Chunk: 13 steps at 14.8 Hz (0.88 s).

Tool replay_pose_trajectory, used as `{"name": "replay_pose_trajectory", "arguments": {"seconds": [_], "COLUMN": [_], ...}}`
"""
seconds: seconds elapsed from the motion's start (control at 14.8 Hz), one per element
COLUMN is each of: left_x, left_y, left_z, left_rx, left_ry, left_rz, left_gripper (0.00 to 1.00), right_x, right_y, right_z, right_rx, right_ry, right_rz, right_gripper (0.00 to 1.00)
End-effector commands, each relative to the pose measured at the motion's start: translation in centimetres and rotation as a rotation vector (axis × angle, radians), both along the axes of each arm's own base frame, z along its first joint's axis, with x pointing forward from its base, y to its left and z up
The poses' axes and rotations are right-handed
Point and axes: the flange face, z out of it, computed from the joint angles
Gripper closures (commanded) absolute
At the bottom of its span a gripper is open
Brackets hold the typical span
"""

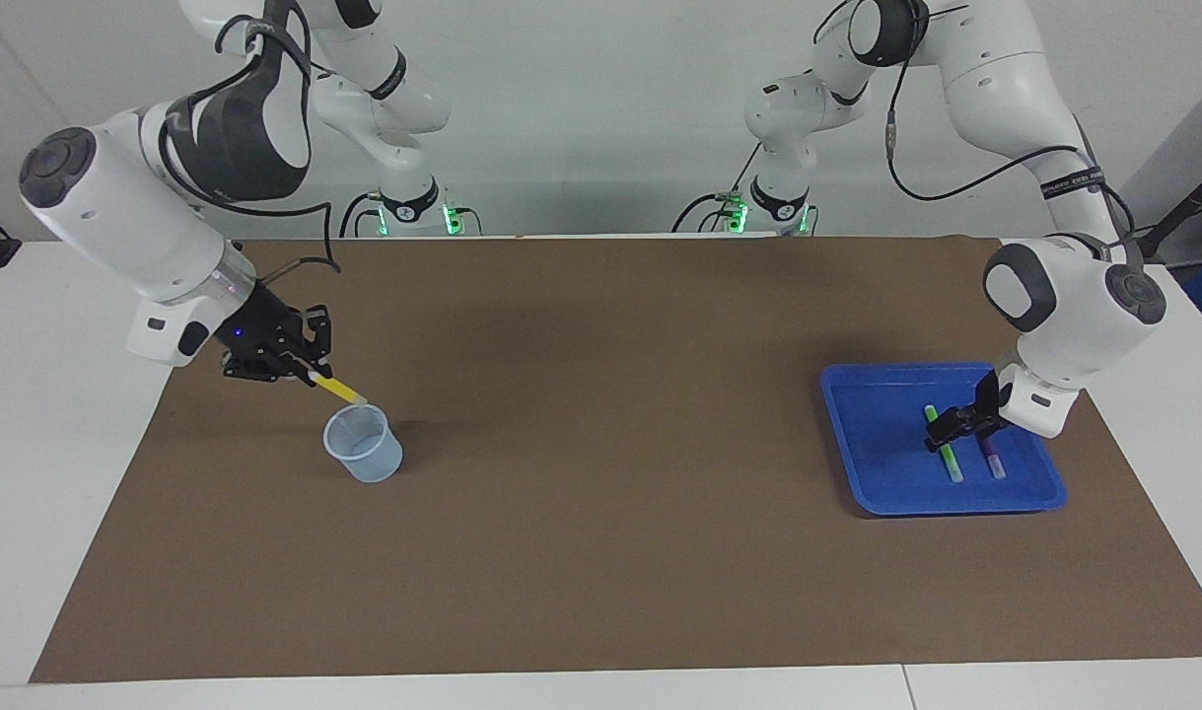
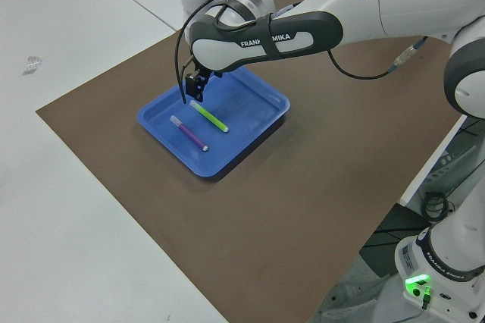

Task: Right arm passes pens to left for tray arrangement
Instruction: 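Grasp the yellow pen in the cup with the right gripper, then pull the yellow pen out while the left gripper moves toward it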

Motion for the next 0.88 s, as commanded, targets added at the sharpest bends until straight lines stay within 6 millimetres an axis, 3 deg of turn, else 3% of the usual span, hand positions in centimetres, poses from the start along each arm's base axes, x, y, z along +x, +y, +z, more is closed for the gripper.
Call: {"name": "replay_pose_trajectory", "arguments": {"seconds": [0.0, 0.27, 0.54, 0.81], "left_x": [-0.5, -1.4, -1.9, -3.5], "left_y": [-1.7, -6.3, -13.5, -21.9], "left_z": [1.9, 4.2, 6.3, 8.3], "left_rx": [-0.067, -0.189, -0.181, -0.173], "left_ry": [0.06, 0.125, 0.157, 0.209], "left_rz": [0.141, 0.421, 0.595, 0.844], "left_gripper": [0.0, 0.0, 0.0, 0.0], "right_x": [-0.1, 0.1, 0.1, -0.3], "right_y": [0.5, 3.0, 7.4, 12.4], "right_z": [1.1, 1.5, 1.9, 2.1], "right_rx": [0.09, 0.189, 0.265, 0.29], "right_ry": [0.04, 0.105, 0.19, 0.253], "right_rz": [-0.111, -0.286, -0.452, -0.549], "right_gripper": [0.84, 0.85, 0.85, 0.85]}}
